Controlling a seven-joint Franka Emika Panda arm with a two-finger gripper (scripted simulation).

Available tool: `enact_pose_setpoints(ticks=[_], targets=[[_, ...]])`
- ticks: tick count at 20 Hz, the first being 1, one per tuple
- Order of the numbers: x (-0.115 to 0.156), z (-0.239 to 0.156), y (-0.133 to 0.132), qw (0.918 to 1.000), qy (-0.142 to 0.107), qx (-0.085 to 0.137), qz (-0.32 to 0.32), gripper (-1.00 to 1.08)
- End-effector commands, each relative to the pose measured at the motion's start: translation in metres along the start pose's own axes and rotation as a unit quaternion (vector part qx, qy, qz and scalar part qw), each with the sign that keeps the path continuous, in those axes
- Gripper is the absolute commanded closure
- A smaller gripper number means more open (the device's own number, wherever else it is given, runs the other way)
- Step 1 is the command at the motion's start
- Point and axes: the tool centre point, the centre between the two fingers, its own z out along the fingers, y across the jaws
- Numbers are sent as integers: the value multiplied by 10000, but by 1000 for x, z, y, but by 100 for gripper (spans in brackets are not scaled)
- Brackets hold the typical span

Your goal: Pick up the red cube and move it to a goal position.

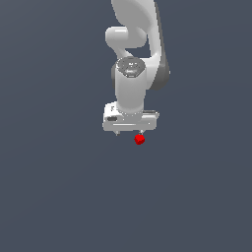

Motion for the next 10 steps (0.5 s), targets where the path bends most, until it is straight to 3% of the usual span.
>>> enact_pose_setpoints(ticks=[1,10], targets=[[0,0,0,10000,0,0,0,-92],[-7,20,-10,9997,7,-3,-264,-92]])
